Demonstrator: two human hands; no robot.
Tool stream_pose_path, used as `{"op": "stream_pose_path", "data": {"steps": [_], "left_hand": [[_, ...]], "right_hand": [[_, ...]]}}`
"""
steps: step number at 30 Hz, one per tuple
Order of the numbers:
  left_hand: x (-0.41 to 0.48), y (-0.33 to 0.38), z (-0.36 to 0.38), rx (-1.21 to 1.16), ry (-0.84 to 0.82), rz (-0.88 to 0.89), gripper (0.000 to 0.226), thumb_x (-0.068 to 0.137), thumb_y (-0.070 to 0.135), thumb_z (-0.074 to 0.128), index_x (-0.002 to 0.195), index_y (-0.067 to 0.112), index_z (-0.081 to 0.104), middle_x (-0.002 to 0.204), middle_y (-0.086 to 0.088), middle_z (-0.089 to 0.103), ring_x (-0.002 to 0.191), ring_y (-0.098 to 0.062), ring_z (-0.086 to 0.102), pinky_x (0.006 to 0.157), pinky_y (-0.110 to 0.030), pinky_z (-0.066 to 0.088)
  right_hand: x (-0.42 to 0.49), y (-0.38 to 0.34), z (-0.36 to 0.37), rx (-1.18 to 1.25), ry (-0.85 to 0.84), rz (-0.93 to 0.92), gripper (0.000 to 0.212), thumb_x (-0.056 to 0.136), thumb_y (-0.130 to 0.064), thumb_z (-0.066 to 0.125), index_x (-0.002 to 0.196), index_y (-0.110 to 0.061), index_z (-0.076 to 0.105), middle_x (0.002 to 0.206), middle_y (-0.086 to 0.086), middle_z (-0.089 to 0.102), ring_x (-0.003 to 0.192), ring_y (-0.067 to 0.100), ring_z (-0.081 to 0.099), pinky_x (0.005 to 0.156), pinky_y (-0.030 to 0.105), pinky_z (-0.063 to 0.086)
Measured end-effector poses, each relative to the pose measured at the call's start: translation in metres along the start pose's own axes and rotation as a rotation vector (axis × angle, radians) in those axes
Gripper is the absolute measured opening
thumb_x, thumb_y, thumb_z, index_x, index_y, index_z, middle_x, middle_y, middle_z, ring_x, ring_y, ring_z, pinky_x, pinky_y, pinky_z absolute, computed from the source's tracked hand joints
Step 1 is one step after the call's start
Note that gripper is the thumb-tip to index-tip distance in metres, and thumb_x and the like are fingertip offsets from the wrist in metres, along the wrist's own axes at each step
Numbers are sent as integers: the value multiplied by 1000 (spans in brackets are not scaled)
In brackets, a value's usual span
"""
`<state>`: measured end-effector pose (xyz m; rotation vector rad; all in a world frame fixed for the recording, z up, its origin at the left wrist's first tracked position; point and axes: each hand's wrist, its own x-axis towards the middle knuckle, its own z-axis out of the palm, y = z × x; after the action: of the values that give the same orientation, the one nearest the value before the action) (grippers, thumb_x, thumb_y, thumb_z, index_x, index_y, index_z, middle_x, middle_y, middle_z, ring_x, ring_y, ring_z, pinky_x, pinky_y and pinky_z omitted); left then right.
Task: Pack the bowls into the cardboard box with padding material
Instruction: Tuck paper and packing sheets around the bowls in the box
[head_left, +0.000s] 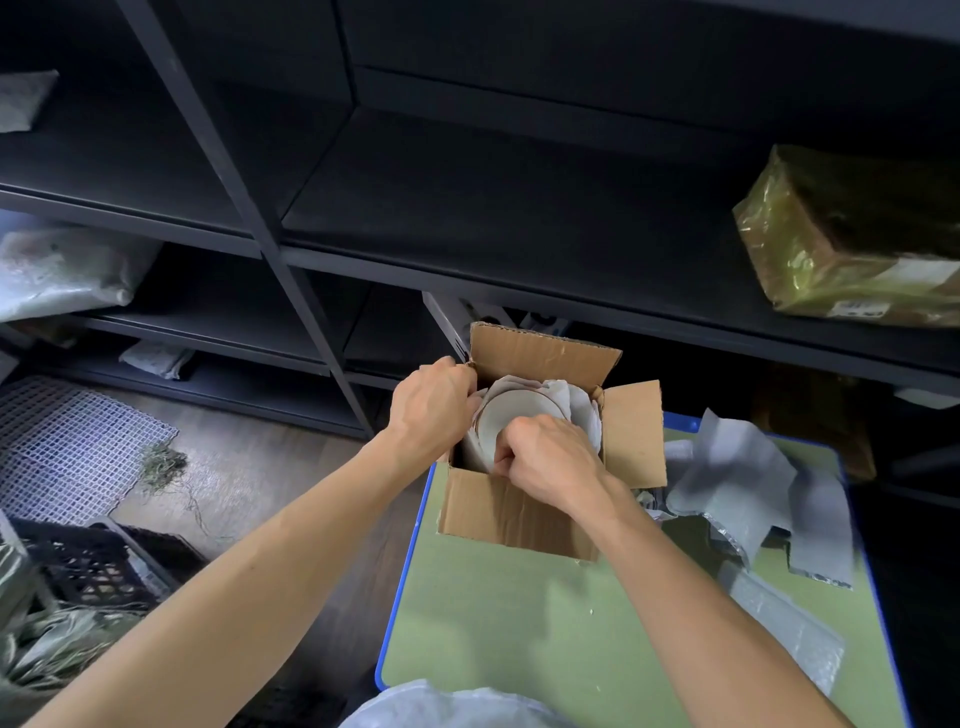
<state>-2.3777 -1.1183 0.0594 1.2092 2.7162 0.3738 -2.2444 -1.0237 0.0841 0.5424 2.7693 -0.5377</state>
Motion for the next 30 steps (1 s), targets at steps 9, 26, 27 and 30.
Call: {"op": "stream_pose_path", "data": {"steps": [9, 26, 27, 30], "left_hand": [[-4, -1, 1, 12, -9, 0, 13, 97, 28, 53, 92, 20, 62, 92, 0, 55, 80, -24, 57, 64, -38, 51], [-7, 4, 6, 58, -4, -26, 30, 103, 36, 44, 105, 22, 70, 96, 1, 52, 81, -16, 52, 63, -31, 51], [-8, 2, 5, 39, 2, -24, 31, 104, 38, 42, 105, 23, 70, 94, 3, 50, 79, -14, 50, 63, -30, 50], [-12, 0, 2, -9, 27, -16, 30, 103, 41, 43, 105, 21, 66, 91, 5, 47, 79, -14, 47, 64, -31, 49]], "right_hand": [[-3, 2, -1, -104, 23, -74, 16, 90, -13, 60, 96, -21, 73, 101, 1, 72, 101, 23, 63, 67, 27, 32], [-6, 2, -1, -174, 9, -134, 26, 84, -4, 55, 95, -20, 71, 100, 3, 70, 100, 27, 62, 68, 28, 30], [-7, 3, -1, -179, 16, -134, 25, 84, -4, 55, 95, -20, 71, 101, 3, 70, 100, 27, 62, 68, 29, 31], [-9, 4, 1, -177, 35, -133, 25, 86, -5, 54, 96, -20, 71, 100, 4, 71, 99, 29, 63, 68, 30, 35]]}}
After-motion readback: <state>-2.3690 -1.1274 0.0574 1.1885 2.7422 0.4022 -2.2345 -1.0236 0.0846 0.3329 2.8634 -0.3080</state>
